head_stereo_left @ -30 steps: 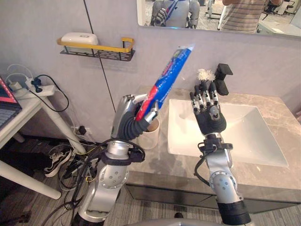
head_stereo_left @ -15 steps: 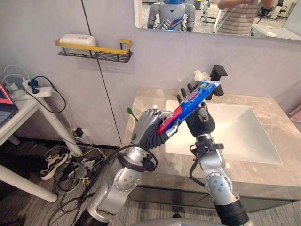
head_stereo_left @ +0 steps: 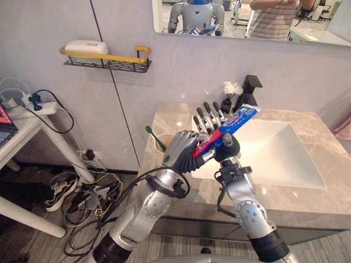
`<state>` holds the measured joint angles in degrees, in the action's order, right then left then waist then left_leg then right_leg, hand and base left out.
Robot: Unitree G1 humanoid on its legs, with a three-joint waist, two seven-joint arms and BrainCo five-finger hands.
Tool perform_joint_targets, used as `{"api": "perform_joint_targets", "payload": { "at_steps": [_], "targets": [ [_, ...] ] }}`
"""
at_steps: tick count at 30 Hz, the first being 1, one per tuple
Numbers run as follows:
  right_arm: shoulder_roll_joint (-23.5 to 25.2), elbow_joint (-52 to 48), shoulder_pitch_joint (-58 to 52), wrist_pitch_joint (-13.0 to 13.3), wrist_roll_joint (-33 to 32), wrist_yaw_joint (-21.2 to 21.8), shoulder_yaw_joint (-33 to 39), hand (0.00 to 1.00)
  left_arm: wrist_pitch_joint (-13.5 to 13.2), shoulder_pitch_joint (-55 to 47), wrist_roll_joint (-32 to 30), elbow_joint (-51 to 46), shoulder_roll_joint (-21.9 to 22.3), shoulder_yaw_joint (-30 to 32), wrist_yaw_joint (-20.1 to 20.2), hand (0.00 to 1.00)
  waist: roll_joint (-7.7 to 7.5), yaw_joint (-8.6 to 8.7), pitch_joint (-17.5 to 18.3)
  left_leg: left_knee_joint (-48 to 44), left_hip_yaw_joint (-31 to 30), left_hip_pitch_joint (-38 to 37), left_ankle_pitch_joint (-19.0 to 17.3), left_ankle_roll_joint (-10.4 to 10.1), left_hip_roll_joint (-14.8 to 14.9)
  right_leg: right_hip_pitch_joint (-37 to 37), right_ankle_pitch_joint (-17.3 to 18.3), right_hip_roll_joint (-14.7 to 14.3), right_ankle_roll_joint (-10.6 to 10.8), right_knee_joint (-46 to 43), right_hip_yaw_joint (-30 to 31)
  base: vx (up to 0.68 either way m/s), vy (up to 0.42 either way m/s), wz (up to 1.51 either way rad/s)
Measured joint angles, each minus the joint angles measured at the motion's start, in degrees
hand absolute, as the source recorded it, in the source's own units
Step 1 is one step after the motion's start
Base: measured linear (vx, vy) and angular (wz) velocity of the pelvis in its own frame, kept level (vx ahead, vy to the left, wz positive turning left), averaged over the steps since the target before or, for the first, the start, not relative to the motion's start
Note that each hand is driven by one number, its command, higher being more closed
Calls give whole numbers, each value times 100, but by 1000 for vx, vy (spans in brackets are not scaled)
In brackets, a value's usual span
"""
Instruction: Organize washtable
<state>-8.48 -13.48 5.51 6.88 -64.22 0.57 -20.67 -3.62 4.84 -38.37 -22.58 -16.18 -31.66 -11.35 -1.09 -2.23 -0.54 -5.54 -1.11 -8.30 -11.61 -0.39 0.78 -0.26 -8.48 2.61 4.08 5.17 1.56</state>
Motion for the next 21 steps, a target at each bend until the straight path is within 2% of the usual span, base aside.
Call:
{"api": "perform_joint_targets", "payload": {
  "at_steps": [8,21],
  "targets": [
    [-13,-1,0,8,0,58,-37,100,6,20,-42,78,3,-25,-6,100,123,0,78,-23,21,14,-7,-8,0,-10,-10,0,-7,0,23,0,0,0],
    [-1,-19,-10,130,8,-57,20,100,21,152,-40,419,96,-203,-56,100,158,6,113,-138,58,155,-42,-18,0,-88,-49,-2,-24,1,67,-15,0,0]
  ]
}}
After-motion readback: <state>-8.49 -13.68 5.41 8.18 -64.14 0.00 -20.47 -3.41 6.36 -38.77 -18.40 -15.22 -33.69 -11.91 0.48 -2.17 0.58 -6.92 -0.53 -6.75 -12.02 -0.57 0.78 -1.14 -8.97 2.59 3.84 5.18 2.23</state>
